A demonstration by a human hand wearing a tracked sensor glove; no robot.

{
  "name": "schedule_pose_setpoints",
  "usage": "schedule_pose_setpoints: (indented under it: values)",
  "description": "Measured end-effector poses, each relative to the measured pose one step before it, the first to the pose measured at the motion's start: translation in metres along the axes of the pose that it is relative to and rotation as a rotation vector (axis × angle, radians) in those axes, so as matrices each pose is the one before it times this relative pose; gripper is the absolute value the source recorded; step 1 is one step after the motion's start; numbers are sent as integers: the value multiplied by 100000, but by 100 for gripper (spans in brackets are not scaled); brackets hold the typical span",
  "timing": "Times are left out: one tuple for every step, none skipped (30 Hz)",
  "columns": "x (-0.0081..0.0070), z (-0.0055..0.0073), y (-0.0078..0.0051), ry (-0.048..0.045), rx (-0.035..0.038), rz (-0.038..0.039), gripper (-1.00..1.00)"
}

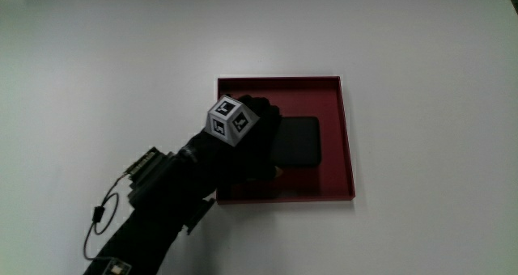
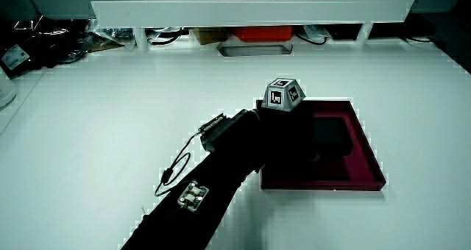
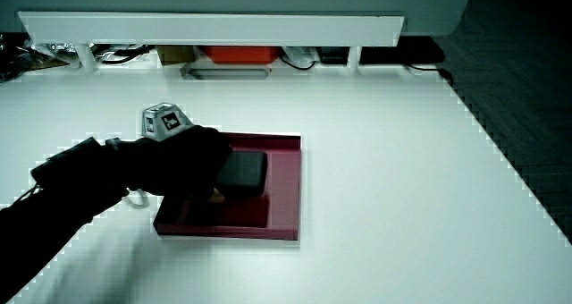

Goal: Pick battery from plate

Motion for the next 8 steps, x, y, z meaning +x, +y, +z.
schedule_pose_setpoints:
  values:
    - [-128, 506, -429, 1905, 3037, -3130, 100]
    - [-160, 527, -487, -884, 2267, -236, 100]
    - [-666, -53, -226, -1383, 826, -986, 100]
    - [-19, 787, -629, -949, 635, 2062, 100]
    - [11, 746, -413, 5758, 1743, -5846, 100]
    - [-493, 190, -505, 868, 4176, 283, 100]
    - [123, 957, -640, 1488, 668, -1245, 100]
    - [117, 963, -632, 1488, 668, -1245, 100]
